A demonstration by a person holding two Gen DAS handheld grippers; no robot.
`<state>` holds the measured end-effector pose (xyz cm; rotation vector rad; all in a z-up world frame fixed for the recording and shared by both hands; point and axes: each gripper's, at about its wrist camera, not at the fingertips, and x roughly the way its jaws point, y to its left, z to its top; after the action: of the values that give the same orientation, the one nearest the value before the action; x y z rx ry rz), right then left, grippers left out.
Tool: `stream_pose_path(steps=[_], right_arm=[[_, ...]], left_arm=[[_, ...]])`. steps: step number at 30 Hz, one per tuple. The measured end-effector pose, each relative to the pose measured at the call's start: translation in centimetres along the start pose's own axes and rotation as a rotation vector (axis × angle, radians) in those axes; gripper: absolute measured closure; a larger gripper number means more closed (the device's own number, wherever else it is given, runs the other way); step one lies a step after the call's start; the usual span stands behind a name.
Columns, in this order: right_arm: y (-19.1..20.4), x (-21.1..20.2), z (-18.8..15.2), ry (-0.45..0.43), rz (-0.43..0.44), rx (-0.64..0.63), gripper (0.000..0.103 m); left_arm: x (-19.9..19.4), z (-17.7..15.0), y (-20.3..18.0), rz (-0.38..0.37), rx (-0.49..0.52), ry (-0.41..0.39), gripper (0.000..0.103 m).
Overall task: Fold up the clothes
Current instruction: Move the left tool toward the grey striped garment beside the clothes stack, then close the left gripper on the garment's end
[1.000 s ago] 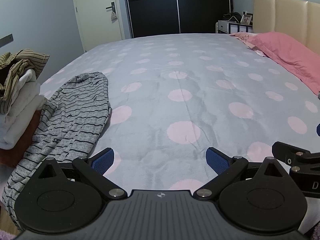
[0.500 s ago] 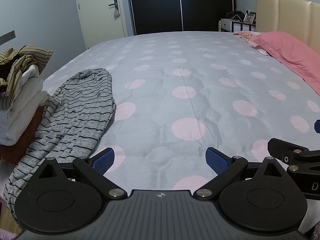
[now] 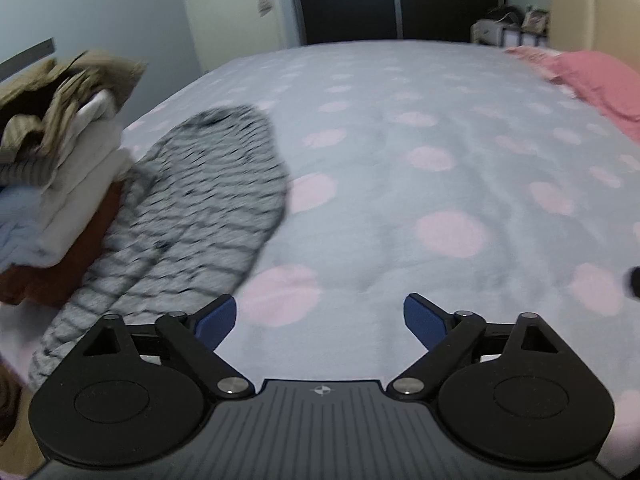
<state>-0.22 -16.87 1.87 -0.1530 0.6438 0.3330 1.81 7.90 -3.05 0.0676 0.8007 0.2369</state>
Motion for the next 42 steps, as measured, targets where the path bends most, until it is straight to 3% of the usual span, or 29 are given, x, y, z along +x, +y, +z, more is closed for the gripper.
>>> stream_pose_path(steps=[2, 13, 17, 23, 26, 29, 33, 36, 42], right_arm=[[-0.1, 0.5, -0.2, 0.011, -0.013, -0.01, 0.001], [0.0, 4.2, 1.2, 0.065, -0.021, 0.022, 0.001], [0.5, 5.2, 1.5, 0.079, -0.006, 0.024, 0.001], [1.6, 6.5, 1.4, 0.112, 0.013, 0.013, 0.001], [2.0, 6.7, 1.5, 0.115, 0.017, 0.001, 0.001], [2.3, 6.9, 1.4, 0.121, 0.015, -0.012, 0.001], [2.6, 7.2, 1.1, 0.138, 0.014, -0.021, 0.001], [2.9, 7.1, 1.1, 0.138, 0.016, -0.03, 0.001], [3.2, 6.1, 1.5, 0.107, 0.026, -0.05, 0.001]], left_arm=[[0.8, 0.1, 2.1, 0.033, -0.013, 0.023, 0.024], [5.0, 0.9, 13.9, 0.215, -0.084, 0.152, 0.026], [6.9, 0.2, 19.0, 0.294, -0.175, 0.184, 0.026], [9.7, -1.7, 22.6, 0.297, -0.251, 0.24, 0.026], [10.1, -2.4, 23.4, 0.256, -0.314, 0.216, 0.026], [10.1, -2.7, 24.3, 0.186, -0.401, 0.183, 0.057], [9.8, -2.6, 24.1, 0.197, -0.367, 0.159, 0.086], [9.2, -2.6, 24.5, 0.169, -0.409, 0.138, 0.093], [6.4, -1.9, 22.5, 0.105, -0.389, 0.096, 0.094]])
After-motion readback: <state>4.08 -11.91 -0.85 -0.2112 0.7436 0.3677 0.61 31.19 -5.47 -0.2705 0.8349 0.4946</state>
